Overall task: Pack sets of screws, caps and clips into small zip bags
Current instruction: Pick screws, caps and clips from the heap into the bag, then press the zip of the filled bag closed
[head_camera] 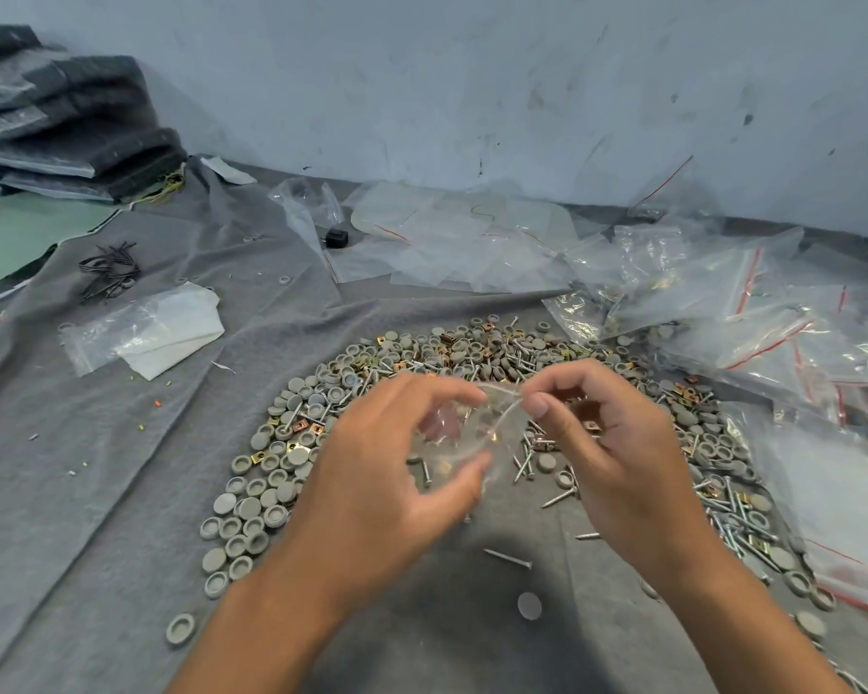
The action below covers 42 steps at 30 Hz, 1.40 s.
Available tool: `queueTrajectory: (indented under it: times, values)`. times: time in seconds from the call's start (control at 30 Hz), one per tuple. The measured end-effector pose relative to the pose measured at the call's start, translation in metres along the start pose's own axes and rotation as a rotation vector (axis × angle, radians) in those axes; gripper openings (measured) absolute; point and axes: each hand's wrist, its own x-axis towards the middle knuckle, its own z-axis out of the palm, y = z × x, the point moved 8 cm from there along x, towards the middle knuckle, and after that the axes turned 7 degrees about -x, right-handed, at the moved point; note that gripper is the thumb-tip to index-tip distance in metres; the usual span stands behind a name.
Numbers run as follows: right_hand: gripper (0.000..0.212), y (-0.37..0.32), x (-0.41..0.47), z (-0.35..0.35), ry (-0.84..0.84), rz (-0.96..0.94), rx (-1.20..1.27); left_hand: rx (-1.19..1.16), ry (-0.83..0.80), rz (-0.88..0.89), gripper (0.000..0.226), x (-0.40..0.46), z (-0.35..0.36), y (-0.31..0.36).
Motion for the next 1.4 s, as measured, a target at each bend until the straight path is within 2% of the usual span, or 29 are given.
queueTrajectory:
  times: [0.17, 0.33, 0.5, 0.57, 0.63, 0.67, 0.9, 1.17, 1.27, 1.4]
  values:
    - [0.011, 0.008, 0.000, -0.006, -0.008, 0.071, 0.106, -0.279, 0.181, -0.187, 0.038, 0.001, -0.014, -0.022]
    - [0.014, 0.009, -0.003, -0.002, -0.035, 0.087, 0.077, -0.456, 0.167, -0.344, 0.038, 0.001, -0.011, -0.042]
    - [0.018, 0.012, -0.006, -0.001, -0.039, 0.112, 0.021, -0.421, 0.220, -0.333, 0.019, 0.001, -0.016, -0.037]
    - [0.016, 0.012, -0.007, -0.001, -0.037, 0.116, 0.004, -0.269, 0.306, -0.245, 0.008, 0.000, -0.025, -0.027]
    - [0.014, 0.012, -0.007, 0.000, -0.036, 0.117, -0.010, -0.147, 0.379, -0.154, 0.009, -0.003, -0.032, -0.015]
    - [0.014, 0.012, -0.008, 0.001, -0.036, 0.114, -0.012, -0.161, 0.395, -0.145, 0.011, -0.004, -0.033, -0.013]
    - [0.009, 0.008, -0.010, 0.009, -0.086, 0.083, 0.023, -0.427, 0.311, -0.177, 0.011, 0.000, -0.023, -0.023]
    - [0.019, 0.007, -0.012, 0.012, -0.063, 0.090, -0.044, -0.487, 0.196, -0.191, 0.024, 0.001, -0.008, -0.026]
    - [0.016, 0.007, -0.012, 0.014, -0.076, 0.089, -0.056, -0.476, 0.168, -0.168, 0.030, 0.001, -0.005, -0.024]
    - [0.011, 0.005, -0.012, 0.015, -0.093, 0.081, -0.025, -0.402, 0.165, -0.162, 0.027, 0.002, -0.006, -0.025]
